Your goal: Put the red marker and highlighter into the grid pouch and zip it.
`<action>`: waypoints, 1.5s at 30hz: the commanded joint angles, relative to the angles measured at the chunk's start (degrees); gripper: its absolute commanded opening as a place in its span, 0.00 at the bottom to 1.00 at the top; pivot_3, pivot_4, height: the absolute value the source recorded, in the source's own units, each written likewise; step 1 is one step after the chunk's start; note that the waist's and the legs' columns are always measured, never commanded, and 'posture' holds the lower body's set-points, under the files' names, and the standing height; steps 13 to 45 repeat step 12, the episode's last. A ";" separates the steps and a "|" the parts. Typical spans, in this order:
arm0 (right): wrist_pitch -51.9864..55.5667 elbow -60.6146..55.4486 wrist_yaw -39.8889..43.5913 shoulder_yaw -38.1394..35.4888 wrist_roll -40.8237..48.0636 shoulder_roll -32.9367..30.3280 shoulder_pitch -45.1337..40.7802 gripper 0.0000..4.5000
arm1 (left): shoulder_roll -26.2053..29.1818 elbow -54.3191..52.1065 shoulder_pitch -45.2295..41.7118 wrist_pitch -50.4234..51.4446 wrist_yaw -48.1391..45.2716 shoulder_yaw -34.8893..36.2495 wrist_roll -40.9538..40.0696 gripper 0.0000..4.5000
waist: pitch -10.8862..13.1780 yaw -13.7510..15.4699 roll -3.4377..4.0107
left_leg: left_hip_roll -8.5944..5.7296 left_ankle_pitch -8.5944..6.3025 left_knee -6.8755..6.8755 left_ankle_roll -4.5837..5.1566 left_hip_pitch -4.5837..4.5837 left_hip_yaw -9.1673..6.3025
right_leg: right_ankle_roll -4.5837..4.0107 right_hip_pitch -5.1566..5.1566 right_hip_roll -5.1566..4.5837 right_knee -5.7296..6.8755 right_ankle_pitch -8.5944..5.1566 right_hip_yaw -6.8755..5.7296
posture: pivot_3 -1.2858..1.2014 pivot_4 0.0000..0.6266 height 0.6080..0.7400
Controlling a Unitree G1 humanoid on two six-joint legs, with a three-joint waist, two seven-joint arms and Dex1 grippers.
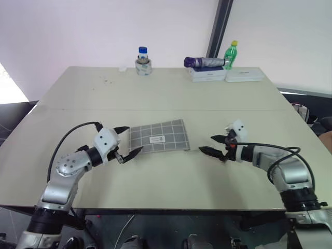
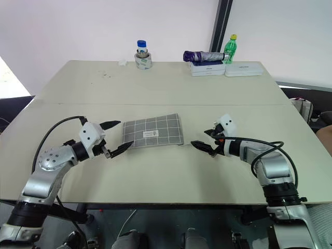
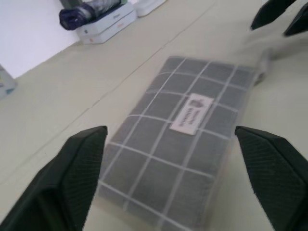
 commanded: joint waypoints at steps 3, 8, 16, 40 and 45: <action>-13.64 -1.97 0.39 -2.00 -3.78 -0.49 0.41 0.99 | 3.02 -4.79 2.40 7.28 1.91 8.12 -5.44 1.00 | 0.00 -0.05 0.01 | -0.01 0.00 0.00 0.00 0.01 0.00 | 0.00 0.00 0.01 0.01 0.00 0.01 | 0.52 0.24 1.00; -21.13 -1.11 2.19 -2.73 -6.10 -2.36 3.94 0.99 | 5.56 -1.96 7.86 5.16 0.80 14.29 -5.06 1.00 | 0.00 0.14 0.00 | 0.00 0.00 -0.02 0.00 0.02 0.01 | 0.00 0.00 0.01 -0.02 0.00 0.01 | 0.52 0.24 1.00; -24.22 1.76 2.79 -3.09 -7.40 -3.86 4.66 0.99 | 7.44 1.87 12.19 -0.04 -0.70 19.17 -4.02 1.00 | 0.00 -0.04 0.00 | 0.00 0.00 -0.02 0.00 0.03 0.03 | -0.01 0.02 0.00 -0.04 0.00 0.00 | 0.52 0.24 1.00; -24.22 1.76 2.79 -3.09 -7.40 -3.86 4.66 0.99 | 7.44 1.87 12.19 -0.04 -0.70 19.17 -4.02 1.00 | 0.00 -0.04 0.00 | 0.00 0.00 -0.02 0.00 0.03 0.03 | -0.01 0.02 0.00 -0.04 0.00 0.00 | 0.52 0.24 1.00; -24.22 1.76 2.79 -3.09 -7.40 -3.86 4.66 0.99 | 7.44 1.87 12.19 -0.04 -0.70 19.17 -4.02 1.00 | 0.00 -0.04 0.00 | 0.00 0.00 -0.02 0.00 0.03 0.03 | -0.01 0.02 0.00 -0.04 0.00 0.00 | 0.52 0.24 1.00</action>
